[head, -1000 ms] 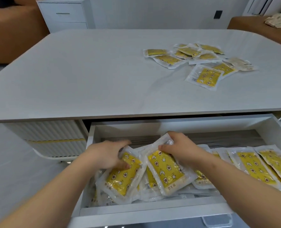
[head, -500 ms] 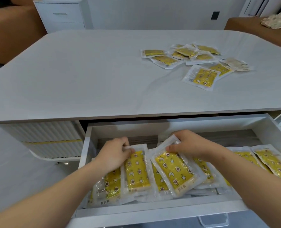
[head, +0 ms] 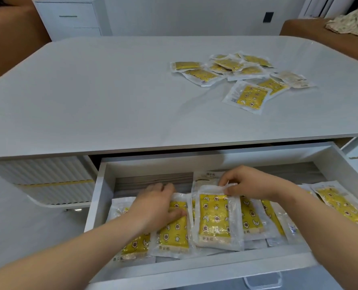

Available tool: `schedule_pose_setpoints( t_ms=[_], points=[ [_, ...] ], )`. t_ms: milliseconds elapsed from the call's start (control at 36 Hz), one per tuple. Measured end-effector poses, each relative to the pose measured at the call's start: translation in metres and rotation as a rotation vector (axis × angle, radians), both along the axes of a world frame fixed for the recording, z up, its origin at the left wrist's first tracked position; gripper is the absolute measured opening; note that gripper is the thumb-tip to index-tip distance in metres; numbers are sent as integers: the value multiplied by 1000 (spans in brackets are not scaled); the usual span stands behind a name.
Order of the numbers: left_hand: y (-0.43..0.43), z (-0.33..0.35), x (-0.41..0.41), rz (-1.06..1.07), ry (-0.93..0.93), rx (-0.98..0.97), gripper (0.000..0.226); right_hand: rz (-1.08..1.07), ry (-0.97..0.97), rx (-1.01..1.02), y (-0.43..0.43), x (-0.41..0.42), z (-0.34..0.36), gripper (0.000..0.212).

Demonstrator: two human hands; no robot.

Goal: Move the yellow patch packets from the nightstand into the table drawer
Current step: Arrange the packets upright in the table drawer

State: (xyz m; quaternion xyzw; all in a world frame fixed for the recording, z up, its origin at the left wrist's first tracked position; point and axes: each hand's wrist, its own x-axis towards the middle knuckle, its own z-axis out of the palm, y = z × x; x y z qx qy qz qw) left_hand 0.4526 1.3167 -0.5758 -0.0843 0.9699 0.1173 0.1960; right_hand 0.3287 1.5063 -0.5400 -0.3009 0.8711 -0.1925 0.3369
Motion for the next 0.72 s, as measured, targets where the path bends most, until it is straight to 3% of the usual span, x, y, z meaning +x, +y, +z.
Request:
schedule_pose_setpoints(
  t_ms=[111, 250, 333, 417, 556, 667, 722],
  points=[
    [5, -1, 4, -69, -78, -100, 65, 50, -12, 45, 4, -6, 0, 20],
    [6, 4, 1, -5, -120, -63, 68, 11, -11, 61, 15, -16, 7, 25],
    [10, 9, -10, 61, -90, -22, 60, 78, 46, 170, 16, -16, 4, 27],
    [19, 13, -26, 102, -27, 88, 55, 102, 133, 290, 15, -14, -1, 11],
    [40, 10, -45, 53, -141, 265, 71, 84, 198, 340, 12, -11, -2, 75],
    [53, 9, -42, -16, -208, 176, 75, 163, 75, 355, 9, -10, -4, 66],
    [52, 11, -43, 50, -199, 252, 68, 136, 67, 319, 10, -11, -4, 67]
  ],
)
